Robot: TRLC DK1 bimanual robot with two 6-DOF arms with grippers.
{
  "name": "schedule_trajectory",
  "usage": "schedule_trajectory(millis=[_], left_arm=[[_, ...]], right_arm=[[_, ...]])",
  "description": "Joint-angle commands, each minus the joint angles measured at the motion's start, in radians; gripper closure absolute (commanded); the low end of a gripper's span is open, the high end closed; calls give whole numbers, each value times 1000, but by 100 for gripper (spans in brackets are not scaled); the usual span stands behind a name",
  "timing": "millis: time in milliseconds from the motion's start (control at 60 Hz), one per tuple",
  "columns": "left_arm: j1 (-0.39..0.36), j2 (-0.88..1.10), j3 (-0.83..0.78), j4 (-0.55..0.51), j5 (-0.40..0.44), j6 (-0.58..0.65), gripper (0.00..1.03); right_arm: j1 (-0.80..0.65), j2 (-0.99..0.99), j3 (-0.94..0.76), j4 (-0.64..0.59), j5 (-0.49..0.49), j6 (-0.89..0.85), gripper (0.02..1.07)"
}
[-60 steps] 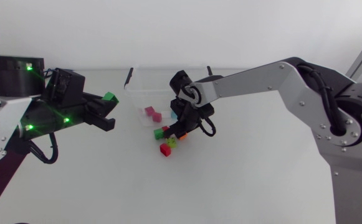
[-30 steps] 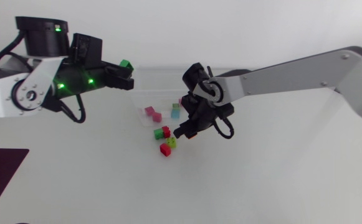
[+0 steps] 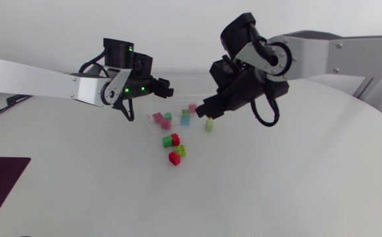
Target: Pick up the duplo bricks and place them in the container
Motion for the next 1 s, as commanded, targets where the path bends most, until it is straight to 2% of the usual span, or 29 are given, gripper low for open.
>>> schedule_trajectory(millis=[0, 33, 217, 400, 550, 683, 850, 867, 900, 983], left_arm=[[6, -14, 14, -5, -3, 7, 11], [9, -44, -10, -6, -1, 12, 6], [9, -241, -164, -41, 15, 83, 6], [9, -425, -305, -179, 92, 152, 6], [3, -485, -421, -244, 123, 235, 6], [-23, -478, -484, -258, 140, 256, 6], [-92, -406, -509, -250, 140, 256, 6], [-104, -383, -506, -244, 140, 258, 6], [-109, -371, -506, -239, 140, 259, 6], [-132, -281, -486, -219, 140, 268, 6]], right_arm=[[-22, -30, 66, -14, 2, 4, 80], [-34, -32, 94, -14, -4, -2, 80], [-68, 8, 239, -23, -28, -10, 80], [-68, 114, 331, 15, -31, -24, 79], [-72, 244, 417, 54, -31, -36, 79], [-75, 355, 508, 54, -34, -39, 79], [-75, 445, 598, 54, -30, -47, 61], [-77, 463, 621, 47, -30, -50, 54], [-77, 479, 640, 44, -27, -50, 48], [-78, 517, 689, 29, -16, -50, 18]])
